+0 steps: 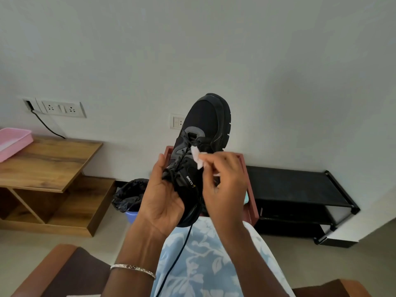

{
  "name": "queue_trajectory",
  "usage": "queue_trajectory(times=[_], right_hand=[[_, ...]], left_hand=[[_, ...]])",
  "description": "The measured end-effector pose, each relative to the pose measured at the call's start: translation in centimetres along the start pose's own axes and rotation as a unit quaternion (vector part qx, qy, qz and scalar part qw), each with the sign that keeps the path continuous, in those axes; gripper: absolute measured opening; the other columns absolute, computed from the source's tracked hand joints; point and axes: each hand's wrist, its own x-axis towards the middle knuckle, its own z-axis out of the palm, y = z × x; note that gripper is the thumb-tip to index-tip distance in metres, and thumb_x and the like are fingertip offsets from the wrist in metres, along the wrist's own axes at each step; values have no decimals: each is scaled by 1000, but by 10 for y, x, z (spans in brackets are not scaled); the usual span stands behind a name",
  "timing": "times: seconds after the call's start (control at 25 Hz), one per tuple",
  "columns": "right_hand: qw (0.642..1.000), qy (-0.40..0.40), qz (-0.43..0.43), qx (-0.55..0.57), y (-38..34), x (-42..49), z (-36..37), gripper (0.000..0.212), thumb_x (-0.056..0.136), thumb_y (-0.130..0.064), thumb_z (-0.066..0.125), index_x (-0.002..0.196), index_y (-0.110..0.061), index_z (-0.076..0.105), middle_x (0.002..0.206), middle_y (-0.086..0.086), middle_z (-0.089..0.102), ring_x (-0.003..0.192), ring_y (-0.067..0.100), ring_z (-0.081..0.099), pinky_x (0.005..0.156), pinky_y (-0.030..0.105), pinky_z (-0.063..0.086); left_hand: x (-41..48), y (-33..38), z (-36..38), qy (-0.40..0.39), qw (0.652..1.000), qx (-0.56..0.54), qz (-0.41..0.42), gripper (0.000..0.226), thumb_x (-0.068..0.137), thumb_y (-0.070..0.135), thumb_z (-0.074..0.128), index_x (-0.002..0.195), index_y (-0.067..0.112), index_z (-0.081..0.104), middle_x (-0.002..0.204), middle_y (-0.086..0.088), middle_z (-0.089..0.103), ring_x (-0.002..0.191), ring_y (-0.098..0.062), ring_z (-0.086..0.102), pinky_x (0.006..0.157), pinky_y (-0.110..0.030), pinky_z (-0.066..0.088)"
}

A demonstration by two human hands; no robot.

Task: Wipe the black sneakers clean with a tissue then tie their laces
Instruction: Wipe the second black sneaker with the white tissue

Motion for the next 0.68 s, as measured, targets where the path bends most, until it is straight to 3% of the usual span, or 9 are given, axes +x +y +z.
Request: queue_trajectory(times=[0.16,0.36,0.44,0.56,0.68], right_hand=[[1000,-22,-5,-6,0,-6,-2,16,91,-2,67,101,-10,77,98,2,66,90,14,62,72,23,54],[998,8,-11,-59,11,22,-5,16,93,-5,65,100,-13,77,98,2,67,93,15,58,76,7,42],[998,6,10,-58,9,12,-4,17,93,-5,65,101,-14,77,100,1,66,94,16,58,77,11,45],[999,-11,4,-35,1,-11,-4,18,93,-2,64,100,-13,77,100,0,66,94,17,61,76,23,52],[999,-29,-23,-27,1,-9,-6,20,96,-8,58,98,-10,78,98,1,67,92,18,62,80,19,50]], left_hand=[[3,-4,-3,3,1000,16,-15,63,98,57,42,115,5,73,124,-20,69,112,-29,69,96,-42,55],[8,-9,-4,29,998,49,-24,49,97,44,49,112,6,76,123,-21,69,115,-33,66,109,-48,44],[6,-9,-4,26,999,34,-28,48,98,40,49,117,3,72,120,-22,70,107,-32,70,103,-45,51],[5,-8,-4,3,1000,-2,-26,49,100,37,47,104,-1,77,112,-21,72,92,-28,75,85,-41,60],[10,-7,-6,-6,1000,-11,-19,50,100,37,46,94,1,80,106,-19,74,92,-26,75,88,-39,60]])
